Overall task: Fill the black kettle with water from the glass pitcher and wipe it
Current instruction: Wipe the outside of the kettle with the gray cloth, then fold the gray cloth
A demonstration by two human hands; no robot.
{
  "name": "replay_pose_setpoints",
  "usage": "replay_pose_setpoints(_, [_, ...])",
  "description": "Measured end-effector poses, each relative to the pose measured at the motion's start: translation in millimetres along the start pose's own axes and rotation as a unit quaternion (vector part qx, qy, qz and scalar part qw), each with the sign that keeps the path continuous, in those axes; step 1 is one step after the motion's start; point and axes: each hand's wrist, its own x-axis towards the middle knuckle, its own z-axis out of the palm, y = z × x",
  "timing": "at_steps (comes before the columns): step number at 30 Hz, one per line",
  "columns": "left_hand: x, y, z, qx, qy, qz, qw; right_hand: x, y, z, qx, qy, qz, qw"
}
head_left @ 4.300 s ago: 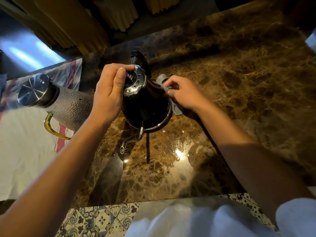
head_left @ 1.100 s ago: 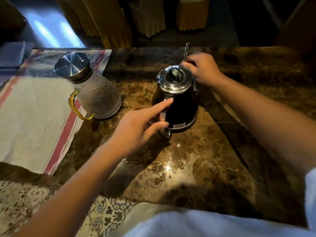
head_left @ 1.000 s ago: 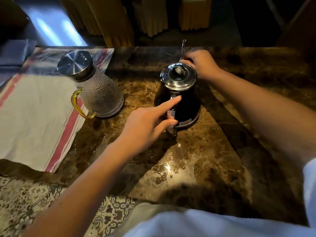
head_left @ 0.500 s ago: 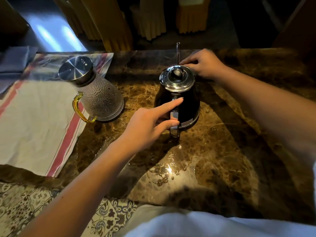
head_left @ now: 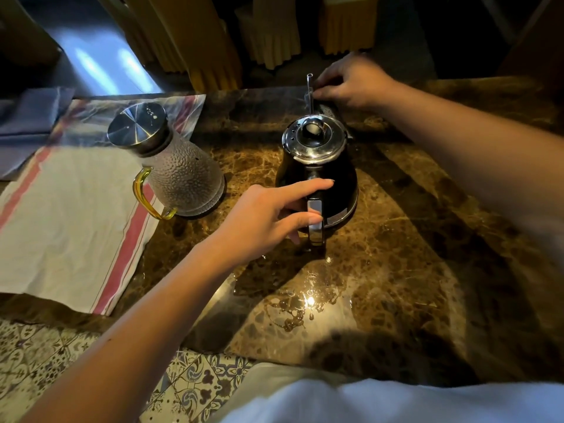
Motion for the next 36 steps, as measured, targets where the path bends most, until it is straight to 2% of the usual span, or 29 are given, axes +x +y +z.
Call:
replay_pose_setpoints(6, [5.7, 7.9, -5.7, 0.012, -0.033, -0.004, 0.999, 9.4, -7.0, 4.8, 0.006, -0.008, -0.012, 1.000])
replay_pose_setpoints(11, [2.5, 5.8, -9.2, -0.012, -0.032, -0.005, 0.999, -1.9, -3.1, -14.6, 0.016, 0.050, -0.020, 0.998])
replay_pose_setpoints(13, [-0.3, 6.4, -18.5, -0.027, 0.001, -0.019, 0.999, -13.6, -1.6, -25.5, 0.033, 0.104, -0.034, 0.993])
replay_pose_setpoints(15, [0.0, 5.5, -34.2, -0.036, 0.067, -0.030, 0.997, -33.4, -3.8, -37.1, 0.083, 0.147, -0.044, 0.985])
replay_pose_setpoints(18, [7.1, 6.1, -58.2, -0.032, 0.174, -0.034, 0.984, -71.0, -17.7, -52.9, 0.188, 0.154, -0.081, 0.967])
replay_pose_setpoints(20, [16.9, 13.0, -68.6, -0.037, 0.214, -0.039, 0.975, -95.9, -33.6, -61.1, 0.242, 0.147, -0.112, 0.952])
replay_pose_setpoints(22, [29.0, 23.9, -75.2, -0.059, 0.209, -0.048, 0.975, -116.5, -48.9, -65.7, 0.290, 0.139, -0.140, 0.937])
replay_pose_setpoints(25, [44.2, 40.5, -79.4, -0.081, 0.124, -0.027, 0.989, -142.5, -69.6, -62.5, 0.357, 0.124, -0.160, 0.912])
replay_pose_setpoints(27, [47.4, 49.0, -75.2, -0.082, 0.089, 0.015, 0.993, -157.6, -78.8, -55.4, 0.404, 0.112, -0.154, 0.895])
replay_pose_setpoints(30, [43.9, 52.0, -69.3, -0.108, 0.123, 0.071, 0.984, -178.4, -86.1, -43.6, 0.450, 0.126, -0.126, 0.875])
replay_pose_setpoints(34, [32.4, 49.6, -73.7, -0.133, 0.172, 0.083, 0.973, -201.7, -94.2, -28.9, 0.492, 0.185, -0.049, 0.849])
replay_pose_setpoints(36, [24.9, 52.7, -76.6, -0.136, 0.179, 0.093, 0.970, -211.6, -100.1, -21.9, 0.485, 0.191, -0.008, 0.853])
